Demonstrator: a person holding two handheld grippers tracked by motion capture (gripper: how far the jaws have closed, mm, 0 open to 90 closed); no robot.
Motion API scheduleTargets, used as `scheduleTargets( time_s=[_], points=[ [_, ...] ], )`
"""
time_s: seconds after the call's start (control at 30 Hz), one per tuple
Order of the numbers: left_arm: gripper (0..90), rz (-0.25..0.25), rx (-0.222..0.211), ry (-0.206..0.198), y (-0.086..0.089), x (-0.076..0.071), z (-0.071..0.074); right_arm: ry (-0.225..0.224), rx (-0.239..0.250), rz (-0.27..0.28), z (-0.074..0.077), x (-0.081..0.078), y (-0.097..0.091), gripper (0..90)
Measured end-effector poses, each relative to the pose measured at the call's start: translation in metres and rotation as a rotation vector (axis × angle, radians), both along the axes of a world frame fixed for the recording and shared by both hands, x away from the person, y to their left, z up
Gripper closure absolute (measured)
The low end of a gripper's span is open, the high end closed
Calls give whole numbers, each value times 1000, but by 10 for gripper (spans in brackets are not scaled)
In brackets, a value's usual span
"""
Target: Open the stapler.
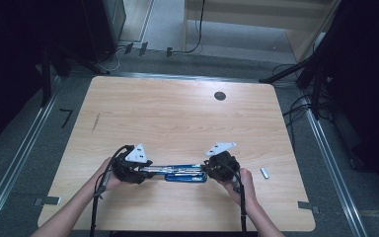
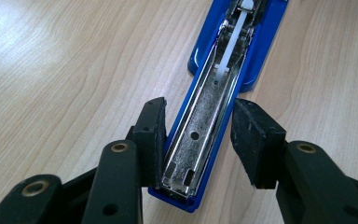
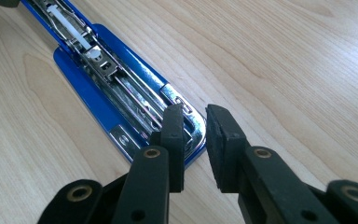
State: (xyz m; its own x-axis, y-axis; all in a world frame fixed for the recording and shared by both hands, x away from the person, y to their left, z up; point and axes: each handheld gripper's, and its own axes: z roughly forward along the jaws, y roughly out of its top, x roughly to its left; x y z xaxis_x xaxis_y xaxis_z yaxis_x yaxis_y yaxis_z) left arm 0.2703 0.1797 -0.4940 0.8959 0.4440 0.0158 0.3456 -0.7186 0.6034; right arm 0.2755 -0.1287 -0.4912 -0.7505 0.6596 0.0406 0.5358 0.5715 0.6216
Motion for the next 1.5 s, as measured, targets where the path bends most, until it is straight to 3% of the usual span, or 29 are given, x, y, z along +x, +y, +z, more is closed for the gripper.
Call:
scheduleTargets(
  time_s=[0.27,0.63,0.93,1.37,1.5],
  points=[
    [538,-3,-6,-1,2,1,-3,-5,24,-9,0,1,-3,752],
    [496,-8,7,9,6,3,-5,3,23,-12,1,2,-2,710],
    [528,-20,10,10,8,2,-5,5,29,-3,2,2,-2,669],
    [541,-21,7,5,6,1,-5,20,47,-53,13,4,-20,352],
    [540,-25,7,4,6,2,-6,30,25,-92,17,5,-29,251]
  ],
)
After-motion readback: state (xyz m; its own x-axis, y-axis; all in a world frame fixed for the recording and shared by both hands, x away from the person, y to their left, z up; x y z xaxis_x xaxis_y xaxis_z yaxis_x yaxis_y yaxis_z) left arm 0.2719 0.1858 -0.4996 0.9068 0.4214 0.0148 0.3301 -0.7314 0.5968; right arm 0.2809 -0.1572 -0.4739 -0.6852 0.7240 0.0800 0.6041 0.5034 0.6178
